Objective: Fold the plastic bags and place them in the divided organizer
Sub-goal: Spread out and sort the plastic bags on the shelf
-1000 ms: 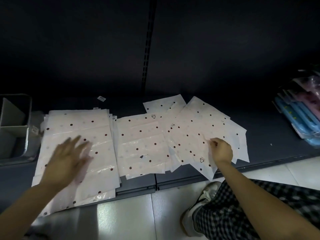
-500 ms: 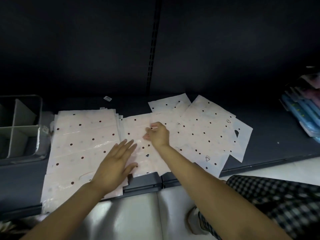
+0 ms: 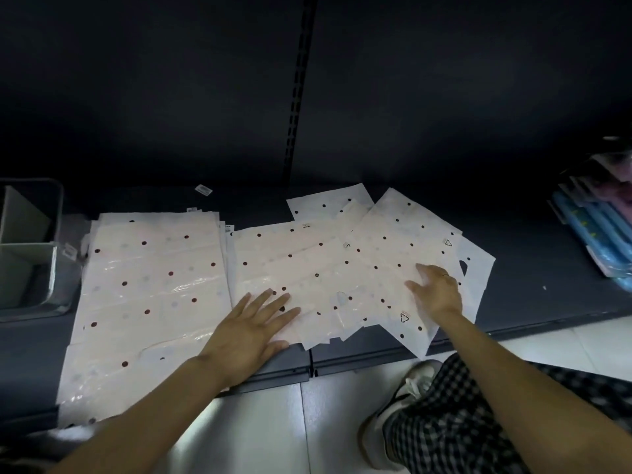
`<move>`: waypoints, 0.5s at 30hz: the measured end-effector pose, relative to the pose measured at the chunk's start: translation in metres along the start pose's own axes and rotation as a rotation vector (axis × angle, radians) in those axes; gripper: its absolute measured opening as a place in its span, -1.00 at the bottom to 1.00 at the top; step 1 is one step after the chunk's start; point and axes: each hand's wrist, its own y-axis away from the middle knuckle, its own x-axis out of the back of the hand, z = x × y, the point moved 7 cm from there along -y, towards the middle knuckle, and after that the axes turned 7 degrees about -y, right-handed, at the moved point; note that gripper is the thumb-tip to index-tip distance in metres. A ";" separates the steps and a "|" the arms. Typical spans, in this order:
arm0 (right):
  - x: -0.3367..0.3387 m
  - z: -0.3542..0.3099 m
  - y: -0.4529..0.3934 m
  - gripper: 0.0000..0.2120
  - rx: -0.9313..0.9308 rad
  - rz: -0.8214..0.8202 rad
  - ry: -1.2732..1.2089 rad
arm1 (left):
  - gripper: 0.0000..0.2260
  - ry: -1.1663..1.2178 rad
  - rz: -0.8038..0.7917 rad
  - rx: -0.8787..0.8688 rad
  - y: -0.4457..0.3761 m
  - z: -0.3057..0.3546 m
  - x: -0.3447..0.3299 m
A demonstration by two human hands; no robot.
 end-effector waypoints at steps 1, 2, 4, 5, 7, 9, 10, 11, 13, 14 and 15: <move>0.001 0.002 -0.001 -0.61 0.019 0.031 -0.016 | -0.48 -0.004 -0.003 -0.005 -0.006 0.003 0.000; 0.003 0.001 -0.001 -0.69 0.045 0.083 -0.042 | -0.48 -0.015 -0.014 -0.010 -0.011 0.006 0.000; 0.007 0.001 -0.001 -0.81 0.068 0.178 -0.077 | -0.47 -0.041 -0.058 -0.017 -0.019 0.008 -0.004; 0.009 0.001 -0.001 -0.83 0.064 0.201 -0.080 | -0.47 -0.057 -0.092 -0.022 -0.022 0.008 -0.006; 0.006 0.000 -0.002 -0.73 0.053 0.149 -0.035 | -0.47 -0.090 -0.160 -0.038 -0.023 0.004 -0.010; -0.003 0.002 -0.003 -0.53 0.051 0.036 0.089 | -0.47 -0.108 -0.196 -0.052 -0.020 -0.006 -0.011; -0.004 0.002 -0.004 -0.50 0.052 0.015 0.116 | -0.47 -0.112 -0.204 -0.058 -0.017 -0.012 -0.011; -0.004 0.003 -0.005 -0.53 0.048 0.021 0.098 | -0.47 -0.118 -0.214 -0.065 -0.014 -0.019 -0.010; 0.000 0.002 -0.006 -0.66 0.040 0.089 0.001 | -0.47 -0.137 -0.245 -0.080 -0.005 -0.031 -0.009; 0.002 0.002 -0.006 -0.72 0.041 0.125 -0.036 | -0.46 -0.147 -0.256 -0.085 -0.002 -0.036 -0.008; 0.004 0.002 -0.007 -0.76 0.042 0.150 -0.056 | -0.45 -0.155 -0.262 -0.087 0.001 -0.041 -0.008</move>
